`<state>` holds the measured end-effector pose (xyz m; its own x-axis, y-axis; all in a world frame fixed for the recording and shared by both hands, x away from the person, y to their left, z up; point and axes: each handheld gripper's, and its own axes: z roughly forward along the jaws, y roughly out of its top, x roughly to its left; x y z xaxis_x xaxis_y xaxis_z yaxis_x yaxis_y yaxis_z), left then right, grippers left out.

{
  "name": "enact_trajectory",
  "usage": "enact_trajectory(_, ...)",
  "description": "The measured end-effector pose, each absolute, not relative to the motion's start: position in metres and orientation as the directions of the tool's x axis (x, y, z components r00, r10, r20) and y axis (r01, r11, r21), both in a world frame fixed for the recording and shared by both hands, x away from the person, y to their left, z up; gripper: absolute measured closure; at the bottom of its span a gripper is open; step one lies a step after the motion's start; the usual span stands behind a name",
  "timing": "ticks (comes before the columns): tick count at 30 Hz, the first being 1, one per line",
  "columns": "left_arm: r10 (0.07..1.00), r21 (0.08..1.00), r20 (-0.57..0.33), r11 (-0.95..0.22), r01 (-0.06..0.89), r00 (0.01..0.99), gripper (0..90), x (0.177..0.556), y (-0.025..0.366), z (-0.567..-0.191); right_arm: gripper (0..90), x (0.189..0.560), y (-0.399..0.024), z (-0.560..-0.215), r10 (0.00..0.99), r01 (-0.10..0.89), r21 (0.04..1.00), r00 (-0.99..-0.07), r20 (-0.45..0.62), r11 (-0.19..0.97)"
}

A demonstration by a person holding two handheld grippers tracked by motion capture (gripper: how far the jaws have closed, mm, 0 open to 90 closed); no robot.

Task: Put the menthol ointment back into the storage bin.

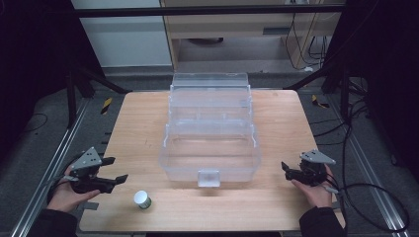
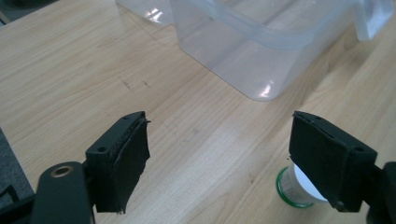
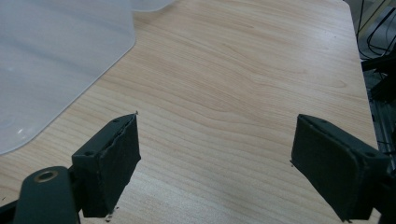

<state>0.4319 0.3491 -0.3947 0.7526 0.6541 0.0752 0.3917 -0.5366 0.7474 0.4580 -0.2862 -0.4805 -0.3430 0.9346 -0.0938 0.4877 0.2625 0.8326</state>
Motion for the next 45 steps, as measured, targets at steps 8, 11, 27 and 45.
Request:
enact_trajectory(8, 0.574, 0.694, 0.105, -0.627, 0.353, 0.812, 18.4, 0.427, 0.345, -0.387, 15.5, 0.458, -0.285, -0.482, 0.931, 0.493, 0.825, -0.350, -0.103, 0.277)
enact_trajectory(11, 0.539, 0.674, 0.124, -0.662, 0.328, 0.833, 18.7, 0.425, 0.343, -0.383, 15.5, 0.458, -0.285, -0.482, 0.929, 0.493, 0.824, -0.354, -0.105, 0.281)
enact_trajectory(27, 0.374, 0.545, 0.151, -0.804, 0.239, 0.915, 19.9, 0.424, 0.320, -0.383, 15.7, 0.459, -0.284, -0.483, 0.926, 0.497, 0.818, -0.362, -0.108, 0.290)
enact_trajectory(45, 0.232, 0.436, 0.140, -0.887, 0.151, 0.963, 22.0, 0.423, 0.298, -0.390, 16.1, 0.460, -0.284, -0.484, 0.925, 0.506, 0.812, -0.365, -0.104, 0.291)
